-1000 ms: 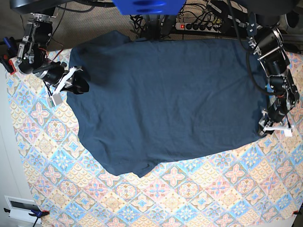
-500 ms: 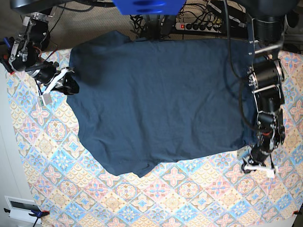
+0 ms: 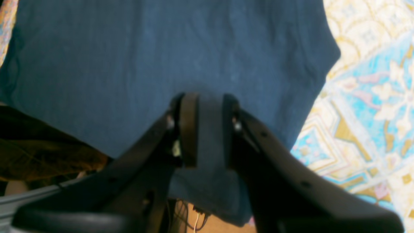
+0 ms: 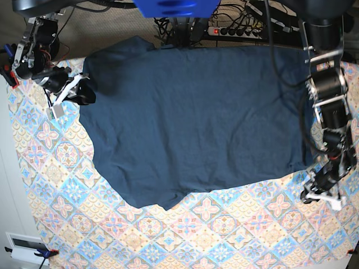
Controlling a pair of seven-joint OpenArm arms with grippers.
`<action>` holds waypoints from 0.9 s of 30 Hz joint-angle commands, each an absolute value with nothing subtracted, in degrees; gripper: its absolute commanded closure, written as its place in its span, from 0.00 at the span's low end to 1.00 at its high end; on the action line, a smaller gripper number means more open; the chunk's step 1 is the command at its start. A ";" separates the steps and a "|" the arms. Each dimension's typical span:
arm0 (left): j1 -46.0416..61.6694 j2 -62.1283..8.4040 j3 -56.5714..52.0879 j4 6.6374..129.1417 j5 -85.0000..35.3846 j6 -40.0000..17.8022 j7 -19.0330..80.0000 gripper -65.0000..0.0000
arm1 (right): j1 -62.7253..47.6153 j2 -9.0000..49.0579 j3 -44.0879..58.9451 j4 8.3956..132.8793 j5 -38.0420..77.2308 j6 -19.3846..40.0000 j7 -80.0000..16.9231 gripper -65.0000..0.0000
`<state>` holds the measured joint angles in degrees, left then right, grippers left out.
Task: Layout the t-shirt on the table in an organized manner, then fold the t-shirt properly
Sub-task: 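Grasp the shirt's side edge with the left gripper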
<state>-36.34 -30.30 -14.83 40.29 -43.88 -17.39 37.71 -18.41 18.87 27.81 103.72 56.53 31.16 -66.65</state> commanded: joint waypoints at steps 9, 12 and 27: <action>-19.65 -33.80 -24.57 56.04 -44.53 -17.63 43.91 0.57 | -17.71 18.15 28.18 104.75 57.80 31.43 -65.71 0.81; -18.24 -32.04 -24.57 55.78 -44.35 -17.63 43.74 0.57 | -17.71 18.15 28.18 104.75 57.80 31.43 -65.71 0.81; -19.74 -23.87 -24.40 48.40 -33.45 -17.89 34.77 0.83 | -18.07 18.15 28.62 107.56 57.80 31.43 -65.71 0.81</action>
<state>-18.46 -23.00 -24.34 47.75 -33.63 -17.72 34.26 -18.24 17.28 28.03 106.52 56.82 31.27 -66.54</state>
